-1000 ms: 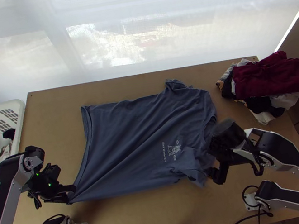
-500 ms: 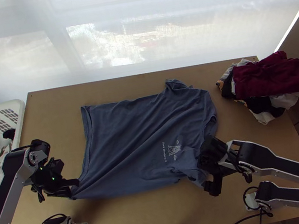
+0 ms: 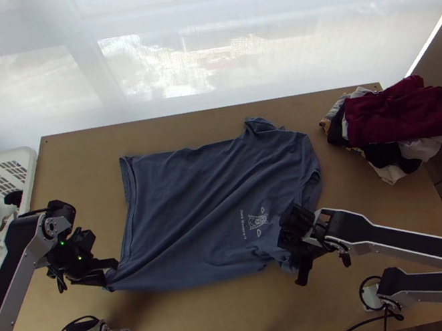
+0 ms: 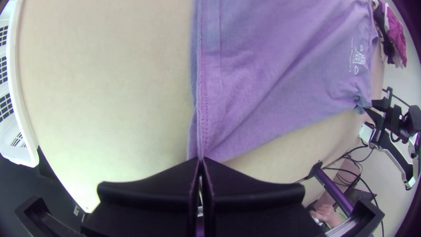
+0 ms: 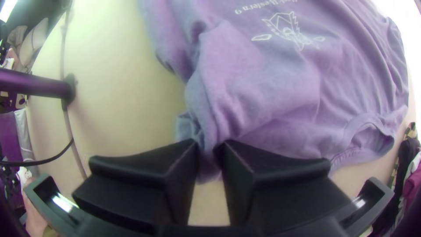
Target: Fold the t-shirt
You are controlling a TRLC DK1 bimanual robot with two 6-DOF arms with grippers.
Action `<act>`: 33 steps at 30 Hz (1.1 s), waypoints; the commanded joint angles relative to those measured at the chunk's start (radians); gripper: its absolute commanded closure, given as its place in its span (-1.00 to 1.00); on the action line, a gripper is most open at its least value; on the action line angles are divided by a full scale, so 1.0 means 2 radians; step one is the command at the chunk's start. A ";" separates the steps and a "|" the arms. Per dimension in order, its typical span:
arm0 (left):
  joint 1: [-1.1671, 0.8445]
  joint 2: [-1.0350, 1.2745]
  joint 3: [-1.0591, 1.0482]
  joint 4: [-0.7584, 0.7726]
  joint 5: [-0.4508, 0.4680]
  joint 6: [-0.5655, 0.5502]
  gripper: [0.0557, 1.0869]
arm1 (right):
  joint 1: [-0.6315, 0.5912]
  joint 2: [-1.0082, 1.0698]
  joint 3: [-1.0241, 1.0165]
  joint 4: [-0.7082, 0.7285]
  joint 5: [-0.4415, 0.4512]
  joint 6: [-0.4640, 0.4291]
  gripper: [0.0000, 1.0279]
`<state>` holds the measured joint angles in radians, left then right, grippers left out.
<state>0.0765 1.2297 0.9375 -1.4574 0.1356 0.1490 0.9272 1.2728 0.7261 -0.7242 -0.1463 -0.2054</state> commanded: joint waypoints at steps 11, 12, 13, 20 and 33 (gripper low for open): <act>-0.003 0.003 0.004 -0.001 0.003 0.001 0.93 | -0.134 -0.018 0.119 -0.047 0.001 -0.071 0.95; -0.004 0.003 0.004 -0.001 0.004 0.001 0.93 | -0.143 -0.004 0.125 -0.045 0.001 -0.078 0.95; -0.004 0.003 0.004 0.000 0.004 0.001 0.93 | -0.151 0.008 0.129 -0.041 0.001 -0.083 0.95; -0.005 0.006 0.000 0.007 0.012 -0.002 0.93 | -0.201 0.118 0.152 0.038 0.000 -0.097 0.95; -0.030 0.031 0.001 0.032 0.029 -0.025 0.93 | -0.221 0.213 0.177 0.111 0.001 -0.093 -0.48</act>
<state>0.0349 1.2690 0.9352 -1.4147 0.1783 0.1143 0.5034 1.6672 1.0679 -0.5346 -0.1455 -0.3943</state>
